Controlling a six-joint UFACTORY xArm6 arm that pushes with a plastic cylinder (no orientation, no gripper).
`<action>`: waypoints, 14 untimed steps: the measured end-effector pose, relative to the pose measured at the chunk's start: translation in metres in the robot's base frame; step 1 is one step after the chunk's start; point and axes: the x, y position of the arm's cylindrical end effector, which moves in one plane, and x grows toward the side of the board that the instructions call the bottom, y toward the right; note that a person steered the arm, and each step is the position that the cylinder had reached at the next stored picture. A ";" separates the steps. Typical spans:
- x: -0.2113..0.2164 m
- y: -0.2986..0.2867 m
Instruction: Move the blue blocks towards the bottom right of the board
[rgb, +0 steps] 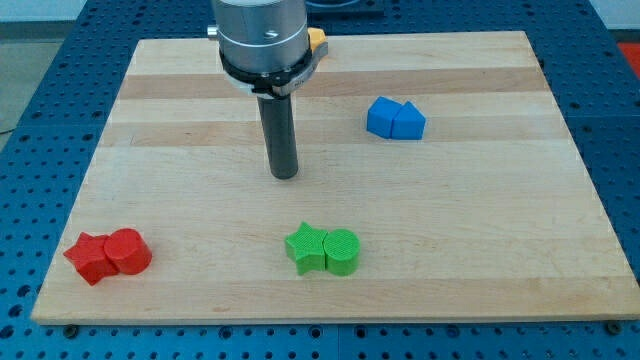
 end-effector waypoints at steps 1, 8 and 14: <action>-0.002 0.000; -0.063 0.000; -0.091 0.102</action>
